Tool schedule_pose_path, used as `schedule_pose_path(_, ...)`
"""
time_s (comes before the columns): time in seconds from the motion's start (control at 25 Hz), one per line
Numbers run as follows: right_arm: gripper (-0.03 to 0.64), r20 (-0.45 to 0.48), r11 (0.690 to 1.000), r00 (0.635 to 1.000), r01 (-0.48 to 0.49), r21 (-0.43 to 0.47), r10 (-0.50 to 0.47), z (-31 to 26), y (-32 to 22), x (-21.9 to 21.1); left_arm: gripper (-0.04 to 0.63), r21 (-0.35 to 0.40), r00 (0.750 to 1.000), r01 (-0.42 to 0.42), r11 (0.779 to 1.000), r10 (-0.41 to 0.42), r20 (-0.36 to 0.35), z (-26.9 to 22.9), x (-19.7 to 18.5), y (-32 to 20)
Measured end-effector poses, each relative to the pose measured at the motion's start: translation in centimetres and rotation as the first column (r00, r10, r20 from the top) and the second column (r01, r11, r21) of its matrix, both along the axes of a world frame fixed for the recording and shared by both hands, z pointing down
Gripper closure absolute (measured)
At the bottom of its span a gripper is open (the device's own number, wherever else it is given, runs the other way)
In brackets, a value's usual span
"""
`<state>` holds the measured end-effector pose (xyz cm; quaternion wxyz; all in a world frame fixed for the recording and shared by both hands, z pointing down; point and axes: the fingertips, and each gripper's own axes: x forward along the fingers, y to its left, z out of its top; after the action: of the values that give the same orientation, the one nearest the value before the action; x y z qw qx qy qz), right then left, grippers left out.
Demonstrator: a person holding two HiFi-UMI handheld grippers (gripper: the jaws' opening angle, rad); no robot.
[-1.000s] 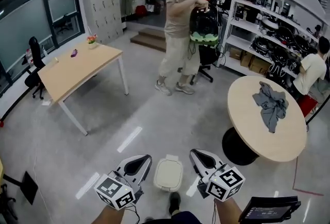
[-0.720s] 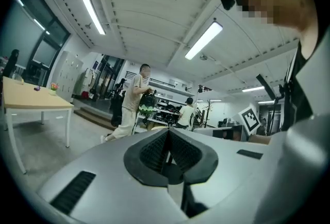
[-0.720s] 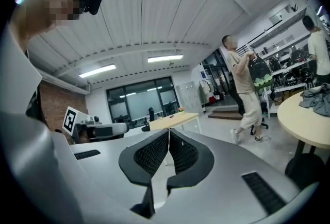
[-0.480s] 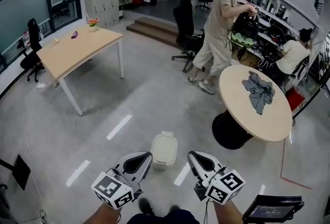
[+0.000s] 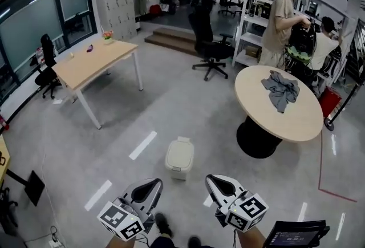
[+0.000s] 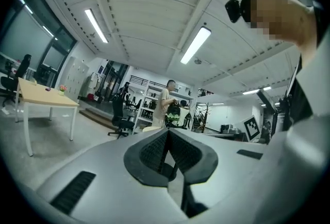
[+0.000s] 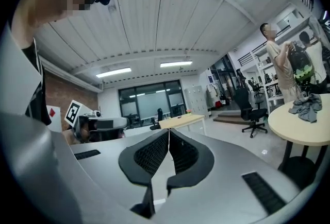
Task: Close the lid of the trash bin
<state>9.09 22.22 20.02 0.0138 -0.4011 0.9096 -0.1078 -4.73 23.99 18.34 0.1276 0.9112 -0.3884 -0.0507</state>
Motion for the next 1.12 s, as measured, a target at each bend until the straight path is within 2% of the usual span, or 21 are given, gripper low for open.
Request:
schedule_pose_path(0.12,0.607,0.019,1.000,1.000,-0.006,-0.006,0.006,-0.8,3.5,1.5,0.594,-0.004,1.000,0.001,1.000,-0.001,0.020,-0.5,1.6,3.8)
schedule_pose_path(0.24,0.607,0.009,1.000,1.000,-0.007,0.014,0.007,-1.4,7.0,1.4,0.595,0.020,0.999,0.000,1.000,0.000,0.035,-1.1,1.7,7.6)
schedule_pose_path(0.52,0.607,0.008,0.999,0.999,-0.050,0.021,0.050,-1.3,15.6,-1.3,0.595,0.034,0.999,-0.039,0.999,0.039,-0.016,-0.4,-0.4,15.5)
schedule_pose_path(0.72,0.607,0.049,0.996,0.995,-0.084,-0.002,0.084,-1.0,22.7,-3.9,0.595,0.040,0.998,-0.065,0.997,0.065,0.011,0.4,-3.5,21.5)
schedule_pose_path(0.84,0.607,0.036,0.996,0.995,-0.093,-0.008,0.093,-1.3,26.3,-4.5,0.595,0.021,0.998,-0.062,0.998,0.063,-0.014,0.2,-4.3,24.6)
schedule_pose_path(1.12,0.607,0.041,0.997,0.997,-0.073,0.039,0.072,-2.4,34.5,-2.2,0.595,0.063,0.998,-0.055,0.997,0.056,-0.015,-1.5,-2.0,32.8)
